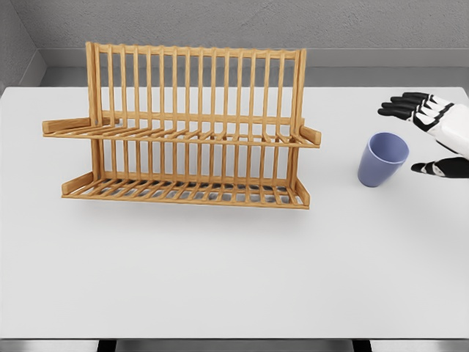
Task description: Right arm put cup on second shelf
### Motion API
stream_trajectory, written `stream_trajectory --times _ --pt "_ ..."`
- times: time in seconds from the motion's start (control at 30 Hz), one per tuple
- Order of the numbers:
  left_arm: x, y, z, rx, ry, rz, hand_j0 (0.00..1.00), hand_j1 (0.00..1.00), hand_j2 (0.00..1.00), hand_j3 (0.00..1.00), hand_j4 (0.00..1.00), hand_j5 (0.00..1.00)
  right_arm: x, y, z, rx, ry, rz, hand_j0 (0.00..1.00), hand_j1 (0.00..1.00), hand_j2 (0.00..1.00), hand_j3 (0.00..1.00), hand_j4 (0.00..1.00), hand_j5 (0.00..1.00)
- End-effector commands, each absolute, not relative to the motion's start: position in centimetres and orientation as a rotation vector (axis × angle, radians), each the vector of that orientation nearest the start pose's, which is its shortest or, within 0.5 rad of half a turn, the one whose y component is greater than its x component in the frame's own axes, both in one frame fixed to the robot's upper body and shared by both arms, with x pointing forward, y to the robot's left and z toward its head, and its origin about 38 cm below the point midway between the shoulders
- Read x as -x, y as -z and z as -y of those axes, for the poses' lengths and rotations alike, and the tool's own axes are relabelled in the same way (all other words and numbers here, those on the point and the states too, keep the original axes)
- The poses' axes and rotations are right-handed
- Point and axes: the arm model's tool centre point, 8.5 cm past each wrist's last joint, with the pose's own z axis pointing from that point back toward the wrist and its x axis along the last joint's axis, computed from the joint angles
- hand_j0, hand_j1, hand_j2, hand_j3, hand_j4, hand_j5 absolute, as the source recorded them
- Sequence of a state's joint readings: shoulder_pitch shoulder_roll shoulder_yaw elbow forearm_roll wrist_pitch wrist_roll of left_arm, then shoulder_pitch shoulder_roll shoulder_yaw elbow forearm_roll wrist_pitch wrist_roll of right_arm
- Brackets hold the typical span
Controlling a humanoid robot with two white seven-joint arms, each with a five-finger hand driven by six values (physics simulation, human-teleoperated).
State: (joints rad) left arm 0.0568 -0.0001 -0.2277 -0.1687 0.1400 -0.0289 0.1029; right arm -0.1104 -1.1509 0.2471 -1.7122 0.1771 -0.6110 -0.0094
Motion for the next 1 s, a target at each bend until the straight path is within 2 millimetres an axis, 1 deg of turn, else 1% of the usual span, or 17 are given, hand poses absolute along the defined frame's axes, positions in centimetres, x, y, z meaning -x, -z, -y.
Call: stream_trajectory --times 0.0,0.07,0.23,0.27,0.33,0.37,0.43,0.47,0.53,0.6,0.67,0.7,0.77,0.8,0.83,0.9,0.97 --pt "-2.4 26.3 -26.7 -0.155 0.085 0.139 1.00 1.00 1.00 1.00 1.00 1.00 -34.5 -26.5 38.3 0.529 -1.629 1.833 1.00 1.00 1.00 1.00 1.00 1.00" --pt "-2.4 26.3 -26.7 -0.155 0.086 0.139 1.00 1.00 1.00 1.00 1.00 1.00 -34.4 -26.9 38.7 0.540 -1.644 1.819 1.00 1.00 1.00 1.00 1.00 1.00" --pt "-2.4 26.3 -26.7 -0.155 0.085 0.139 1.00 1.00 1.00 1.00 1.00 1.00 -34.5 -26.1 39.2 0.531 -1.655 1.771 1.00 1.00 1.00 1.00 1.00 1.00" --pt "-2.4 26.3 -26.7 -0.155 0.085 0.139 1.00 1.00 1.00 1.00 1.00 1.00 -34.5 -25.3 39.3 0.484 -1.752 1.652 1.00 1.00 1.00 1.00 1.00 1.00" --pt "-2.4 26.3 -26.7 -0.155 0.085 0.139 1.00 1.00 1.00 1.00 1.00 1.00 -35.0 -25.6 39.2 0.424 -1.934 1.450 1.00 1.00 1.00 1.00 1.00 1.00" --pt "-2.4 26.3 -26.7 -0.155 0.086 0.139 1.00 1.00 1.00 1.00 1.00 1.00 -35.3 -25.8 39.0 0.420 -1.952 1.432 1.00 1.00 1.00 1.00 1.00 1.00" --pt "-2.4 26.3 -26.7 -0.155 0.086 0.139 1.00 1.00 1.00 1.00 1.00 1.00 -36.2 -26.4 39.1 0.441 -1.940 1.445 1.00 1.00 1.00 1.00 1.00 1.00" --pt "-2.4 26.3 -26.7 -0.155 0.085 0.139 1.00 1.00 1.00 1.00 1.00 1.00 -36.6 -26.5 39.4 0.439 -1.961 1.403 1.00 1.00 1.00 1.00 1.00 1.00" --pt "-2.4 26.3 -26.7 -0.155 0.086 0.139 1.00 1.00 1.00 1.00 1.00 1.00 -37.4 -26.8 38.9 0.427 -1.991 1.377 1.00 1.00 1.00 1.00 1.00 1.00" --pt "-2.4 26.3 -26.7 -0.155 0.086 0.139 1.00 1.00 1.00 1.00 1.00 1.00 -39.6 -25.4 37.4 0.365 -2.006 1.359 1.00 1.00 1.00 1.00 1.00 1.00" --pt "-2.4 26.3 -26.7 -0.155 0.085 0.139 1.00 1.00 1.00 1.00 1.00 1.00 -40.7 -24.0 36.7 0.322 -2.017 1.325 1.00 1.00 1.00 1.00 1.00 1.00" --pt "-2.4 26.3 -26.7 -0.155 0.085 0.139 1.00 1.00 1.00 1.00 1.00 1.00 -40.9 -23.4 36.9 0.312 -2.012 1.309 1.00 1.00 1.00 1.00 1.00 1.00" --pt "-2.4 26.3 -26.7 -0.155 0.086 0.139 1.00 1.00 1.00 1.00 1.00 1.00 -41.0 -23.4 37.1 0.317 -2.010 1.303 1.00 1.00 1.00 1.00 1.00 1.00" --pt "-2.4 26.3 -26.7 -0.155 0.085 0.139 1.00 1.00 1.00 1.00 1.00 1.00 -41.4 -24.0 37.1 0.334 -2.008 1.314 1.00 1.00 1.00 1.00 1.00 1.00" --pt "-2.4 26.3 -26.7 -0.155 0.085 0.139 1.00 1.00 1.00 1.00 1.00 1.00 -42.0 -24.1 37.2 0.342 -1.990 1.319 1.00 1.00 1.00 1.00 1.00 1.00" --pt "-2.4 26.3 -26.7 -0.155 0.086 0.139 1.00 1.00 1.00 1.00 1.00 1.00 -42.3 -23.9 37.8 0.348 -1.970 1.308 1.00 1.00 1.00 1.00 1.00 1.00" --pt "-2.4 26.3 -26.7 -0.155 0.085 0.139 1.00 1.00 1.00 1.00 1.00 1.00 -42.7 -24.4 38.3 0.370 -1.957 1.305 1.00 1.00 1.00 1.00 1.00 1.00"
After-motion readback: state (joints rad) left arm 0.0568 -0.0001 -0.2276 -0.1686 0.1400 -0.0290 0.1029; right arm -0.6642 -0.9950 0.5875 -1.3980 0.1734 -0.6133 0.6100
